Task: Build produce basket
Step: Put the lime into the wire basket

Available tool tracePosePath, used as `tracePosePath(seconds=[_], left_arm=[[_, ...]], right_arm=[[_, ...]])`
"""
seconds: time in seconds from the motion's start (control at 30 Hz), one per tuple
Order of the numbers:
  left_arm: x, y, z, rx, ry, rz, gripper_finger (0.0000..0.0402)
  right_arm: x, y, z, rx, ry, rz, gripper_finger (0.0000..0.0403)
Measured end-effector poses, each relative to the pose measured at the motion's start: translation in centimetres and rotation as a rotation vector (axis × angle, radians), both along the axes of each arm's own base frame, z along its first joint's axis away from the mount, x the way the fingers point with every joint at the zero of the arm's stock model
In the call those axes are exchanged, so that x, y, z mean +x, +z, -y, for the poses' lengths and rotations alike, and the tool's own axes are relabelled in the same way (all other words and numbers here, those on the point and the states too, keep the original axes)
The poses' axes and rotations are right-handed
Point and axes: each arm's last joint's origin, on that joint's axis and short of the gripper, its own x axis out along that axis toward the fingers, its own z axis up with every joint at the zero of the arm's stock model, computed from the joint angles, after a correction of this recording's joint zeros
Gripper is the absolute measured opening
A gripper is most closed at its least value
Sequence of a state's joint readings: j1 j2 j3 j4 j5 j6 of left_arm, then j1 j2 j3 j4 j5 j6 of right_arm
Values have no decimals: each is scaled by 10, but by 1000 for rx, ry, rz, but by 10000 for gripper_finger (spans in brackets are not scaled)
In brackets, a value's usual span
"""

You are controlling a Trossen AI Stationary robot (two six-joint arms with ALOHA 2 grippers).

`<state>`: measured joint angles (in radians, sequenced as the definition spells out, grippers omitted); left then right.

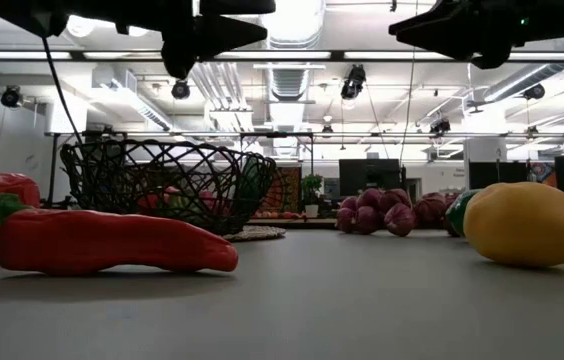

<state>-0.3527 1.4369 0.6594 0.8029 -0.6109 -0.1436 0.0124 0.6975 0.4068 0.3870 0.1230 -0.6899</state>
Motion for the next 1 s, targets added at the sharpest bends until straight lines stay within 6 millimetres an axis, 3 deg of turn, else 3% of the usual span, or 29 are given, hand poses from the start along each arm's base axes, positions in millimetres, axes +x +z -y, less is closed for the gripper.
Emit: tracePosePath(seconds=[1.0], left_arm=[[3, 0, -18, 41, 84, -13, 183]], right_arm=[[10, -7, 0, 24, -1, -19, 219]])
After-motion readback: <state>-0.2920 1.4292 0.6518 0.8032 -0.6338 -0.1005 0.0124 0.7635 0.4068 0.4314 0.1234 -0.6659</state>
